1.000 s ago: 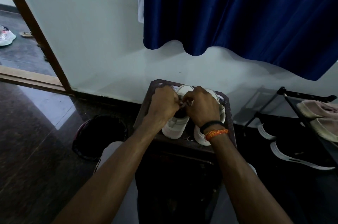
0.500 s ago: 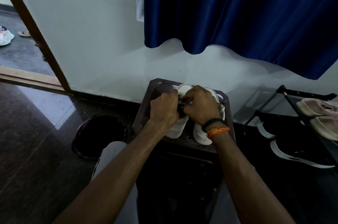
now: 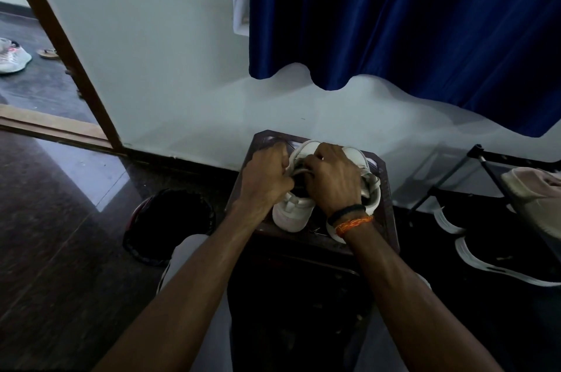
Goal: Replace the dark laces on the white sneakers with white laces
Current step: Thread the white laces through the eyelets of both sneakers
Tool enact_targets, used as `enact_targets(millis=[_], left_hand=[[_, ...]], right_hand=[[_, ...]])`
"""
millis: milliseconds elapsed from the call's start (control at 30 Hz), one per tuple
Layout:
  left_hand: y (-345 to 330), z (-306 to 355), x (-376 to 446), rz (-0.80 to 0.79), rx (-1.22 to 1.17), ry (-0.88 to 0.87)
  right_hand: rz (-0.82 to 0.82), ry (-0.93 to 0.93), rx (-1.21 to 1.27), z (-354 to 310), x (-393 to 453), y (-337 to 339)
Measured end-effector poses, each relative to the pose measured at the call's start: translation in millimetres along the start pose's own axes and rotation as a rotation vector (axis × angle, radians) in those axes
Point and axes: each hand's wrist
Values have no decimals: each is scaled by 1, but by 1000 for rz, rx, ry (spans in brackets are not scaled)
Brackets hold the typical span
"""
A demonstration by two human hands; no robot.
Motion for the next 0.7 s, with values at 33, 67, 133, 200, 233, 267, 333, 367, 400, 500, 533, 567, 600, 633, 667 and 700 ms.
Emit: enact_targets(millis=[33, 67, 133, 200, 233, 267, 333, 367, 400, 500, 533, 567, 600, 633, 667, 700], left_hand=[[-2, -1, -1, 15, -7, -4], [-4, -3, -1, 30, -18, -7], [-7, -4, -3, 56, -39, -9], [-8, -3, -2, 65, -6, -6], [-8, -1, -1, 63, 26, -12], [-8, 0, 1, 61, 61, -23], [-8, 4, 5, 55, 130, -46], [-8, 5, 7, 53, 164, -53], [-10, 7, 8, 52, 190, -57], [-15, 9, 9, 78, 227, -56], [-17, 9, 9, 90, 230, -51], [-19, 9, 9, 101, 232, -46], [-20, 8, 8, 106, 231, -42], [-20, 7, 8, 107, 228, -38], [-20, 7, 9, 107, 227, -34], [-20, 6, 9, 104, 228, -29]], right_hand=[[7, -6, -3, 1, 1, 1], [17, -13, -3, 2, 1, 2], [41, -34, 12, 4, 2, 2], [62, -52, 39, 5, 3, 0], [64, -56, 51, 4, 3, -1], [60, -57, 60, 4, 4, -2], [51, -62, 72, 5, 6, -3], [51, -65, 74, 5, 6, -3], [53, -66, 74, 6, 6, -3], [71, -51, 82, 7, 5, -5], [82, -40, 82, 6, 5, -5], [97, -29, 80, 7, 5, -5], [109, -20, 75, 6, 5, -4], [119, -12, 70, 6, 5, -3], [124, 0, 66, 5, 5, -4], [122, 15, 66, 5, 5, -5]])
Point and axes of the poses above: each hand's wrist, its own x-axis towards the middle knuckle, its own y-axis out of the back of the hand, z = x × y, and after that the axes turned 1 degree about -x, right-handed
